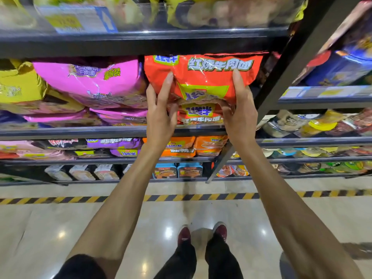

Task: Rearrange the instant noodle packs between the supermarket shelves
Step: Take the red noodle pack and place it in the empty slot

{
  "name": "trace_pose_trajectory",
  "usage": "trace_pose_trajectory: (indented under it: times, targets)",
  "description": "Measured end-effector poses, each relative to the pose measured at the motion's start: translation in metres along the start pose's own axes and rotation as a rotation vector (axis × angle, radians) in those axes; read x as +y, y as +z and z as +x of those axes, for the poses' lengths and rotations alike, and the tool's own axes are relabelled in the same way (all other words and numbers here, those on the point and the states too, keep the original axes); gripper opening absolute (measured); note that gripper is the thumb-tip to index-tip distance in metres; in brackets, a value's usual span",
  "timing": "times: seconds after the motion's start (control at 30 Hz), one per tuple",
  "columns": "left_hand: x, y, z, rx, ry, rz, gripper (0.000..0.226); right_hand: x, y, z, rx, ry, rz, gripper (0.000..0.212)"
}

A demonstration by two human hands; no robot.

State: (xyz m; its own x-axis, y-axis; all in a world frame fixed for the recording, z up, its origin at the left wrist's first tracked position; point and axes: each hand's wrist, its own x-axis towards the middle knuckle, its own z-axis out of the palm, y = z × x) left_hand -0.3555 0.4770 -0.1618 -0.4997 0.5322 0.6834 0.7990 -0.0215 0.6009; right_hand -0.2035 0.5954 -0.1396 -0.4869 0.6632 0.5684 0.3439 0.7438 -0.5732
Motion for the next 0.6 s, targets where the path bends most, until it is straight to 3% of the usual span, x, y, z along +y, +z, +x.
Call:
trace_pose_trajectory:
  times: [0.2,0.33,0.6]
  targets:
    - [0.0,-0.004,0.015,-0.03,-0.05,-0.002,0.078,0.0,0.005,0.013,-0.007,0.045,0.091,0.086]
    - [0.0,-0.001,0.015,-0.097,-0.114,0.026,0.079,-0.002,0.004,0.017,0.006,0.048,0.125,0.072]
    - [-0.002,-0.009,0.006,-0.128,-0.138,-0.039,0.074,-0.001,0.008,0.006,-0.017,0.034,0.069,0.075]
